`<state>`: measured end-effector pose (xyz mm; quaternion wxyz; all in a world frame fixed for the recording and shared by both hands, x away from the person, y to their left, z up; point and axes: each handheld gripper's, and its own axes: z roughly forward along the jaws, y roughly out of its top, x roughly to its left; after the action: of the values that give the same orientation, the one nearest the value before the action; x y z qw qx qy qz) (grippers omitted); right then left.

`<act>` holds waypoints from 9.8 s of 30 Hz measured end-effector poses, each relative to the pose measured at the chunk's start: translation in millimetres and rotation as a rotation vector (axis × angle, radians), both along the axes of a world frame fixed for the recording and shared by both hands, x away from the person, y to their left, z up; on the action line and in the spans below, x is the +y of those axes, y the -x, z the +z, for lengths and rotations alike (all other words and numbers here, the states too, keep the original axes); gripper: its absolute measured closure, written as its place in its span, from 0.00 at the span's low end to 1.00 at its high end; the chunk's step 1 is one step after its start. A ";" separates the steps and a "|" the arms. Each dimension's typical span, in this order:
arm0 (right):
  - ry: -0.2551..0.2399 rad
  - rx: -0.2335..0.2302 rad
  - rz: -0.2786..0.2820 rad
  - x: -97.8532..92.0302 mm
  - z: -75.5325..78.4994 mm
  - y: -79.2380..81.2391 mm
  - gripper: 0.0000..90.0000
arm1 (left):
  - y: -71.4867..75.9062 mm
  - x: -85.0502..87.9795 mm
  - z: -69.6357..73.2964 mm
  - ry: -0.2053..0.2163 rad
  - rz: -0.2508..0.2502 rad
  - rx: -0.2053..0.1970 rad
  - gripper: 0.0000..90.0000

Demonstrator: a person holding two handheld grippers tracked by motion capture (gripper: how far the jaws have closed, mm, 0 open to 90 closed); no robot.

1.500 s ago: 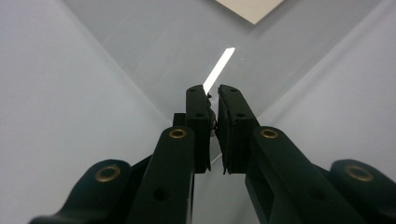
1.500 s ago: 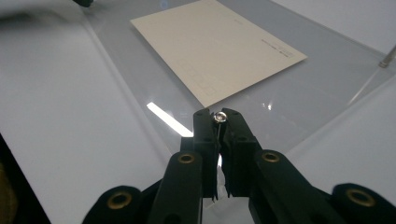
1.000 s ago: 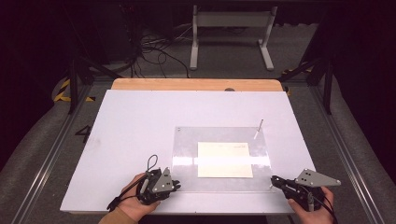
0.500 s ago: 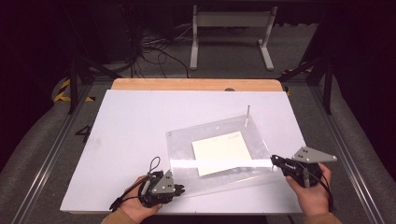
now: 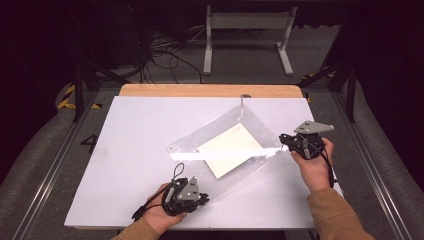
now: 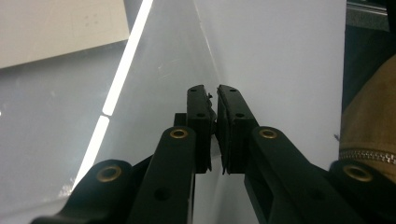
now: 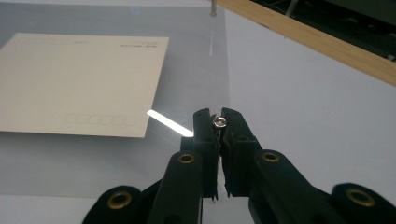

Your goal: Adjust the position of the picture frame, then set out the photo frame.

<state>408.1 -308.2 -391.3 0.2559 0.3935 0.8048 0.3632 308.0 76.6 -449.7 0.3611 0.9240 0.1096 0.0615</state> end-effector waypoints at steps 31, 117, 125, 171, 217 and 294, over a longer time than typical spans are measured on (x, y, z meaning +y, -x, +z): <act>-0.172 0.012 -0.042 -32.6 -32.0 77.5 0.79 | 18.1 -79.8 -4.1 0.057 -0.102 0.059 0.94; 0.110 0.086 0.074 67.5 -9.0 -94.4 0.95 | 31.2 43.3 1.8 -0.034 0.030 0.116 0.93; 0.077 0.133 0.079 63.0 -22.9 -93.7 0.94 | 34.6 44.1 2.7 -0.047 0.005 0.117 0.93; -0.122 -0.056 0.044 55.8 -39.2 -73.4 0.94 | -4.3 113.5 6.0 0.334 0.412 -0.002 0.51; -0.443 0.087 -0.100 44.8 -56.6 -109.1 0.95 | 0.8 102.1 11.4 0.355 0.303 -0.142 0.34; -0.384 -0.224 0.150 0.7 20.1 72.7 0.58 | -29.5 39.7 54.0 0.339 0.158 -0.317 0.63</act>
<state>335.4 -307.5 -371.1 0.2367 0.3311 0.7146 0.5690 337.5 116.3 -395.7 0.5176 0.8177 0.1323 0.2143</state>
